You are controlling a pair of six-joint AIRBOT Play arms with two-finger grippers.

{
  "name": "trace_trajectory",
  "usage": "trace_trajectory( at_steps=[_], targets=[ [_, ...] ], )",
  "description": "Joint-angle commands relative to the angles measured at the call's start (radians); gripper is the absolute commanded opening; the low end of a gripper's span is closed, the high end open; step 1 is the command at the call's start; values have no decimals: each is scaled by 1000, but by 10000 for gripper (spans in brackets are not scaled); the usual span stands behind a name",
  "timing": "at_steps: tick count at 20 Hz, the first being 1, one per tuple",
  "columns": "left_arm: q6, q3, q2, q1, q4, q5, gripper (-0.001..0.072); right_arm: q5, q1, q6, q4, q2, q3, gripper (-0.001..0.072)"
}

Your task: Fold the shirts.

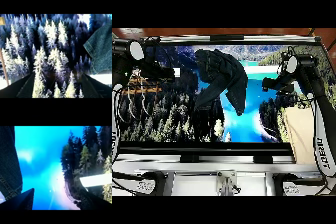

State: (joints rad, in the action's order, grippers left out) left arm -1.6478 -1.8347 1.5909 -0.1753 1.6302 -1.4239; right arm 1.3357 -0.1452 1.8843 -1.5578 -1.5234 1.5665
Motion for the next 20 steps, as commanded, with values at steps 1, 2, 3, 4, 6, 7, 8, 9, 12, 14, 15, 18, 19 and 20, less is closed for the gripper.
trace_trajectory(
  at_steps=[1, 2, 3, 4, 6, 7, 8, 9, 12, 14, 15, 18, 19, 20],
  targets=[
    [0, 0, 1, 0, 0, 0, 719, 0, 0, 0, 0, 0, 0, 677],
    [0, 0, 1, 0, 0, 0, 719, 0, 0, 0, 0, 0, 0, 677],
    [0, 0, 1, 0, 0, 0, 719, 0, 0, 0, 0, 0, 0, 677],
    [0, 0, 1, 0, 0, 0, 719, 0, 0, 0, 0, 0, 0, 677],
    [0, 0, 1, 0, 0, 0, 719, 0, 0, 0, 0, 0, 0, 677],
    [0, 0, 1, 0, 0, 0, 719, 0, 0, 2, 1, 0, 0, 677],
    [0, 0, 1, 0, 0, 0, 719, -9, 0, 14, 5, 0, 0, 677],
    [0, 0, 1, 0, 0, 0, 719, -31, 0, 27, 10, 0, 0, 676],
    [0, 0, 1, 0, 0, 0, 719, -93, 0, 69, 73, 0, 0, 677],
    [0, 0, 1, 0, 0, 0, 719, -145, 0, 64, 158, -1, 0, 677],
    [0, 0, 1, 0, 0, 0, 719, -171, 0, 63, 200, -1, 0, 677],
    [0, 0, 6, 0, -7, 59, 719, -207, 0, 63, 248, -1, 0, 677],
    [0, 0, 10, 0, -29, 92, 719, -206, 0, 54, 246, -1, 0, 677],
    [0, 0, 15, 0, -62, 109, 718, -207, 0, 27, 242, -1, 0, 677]
  ],
)
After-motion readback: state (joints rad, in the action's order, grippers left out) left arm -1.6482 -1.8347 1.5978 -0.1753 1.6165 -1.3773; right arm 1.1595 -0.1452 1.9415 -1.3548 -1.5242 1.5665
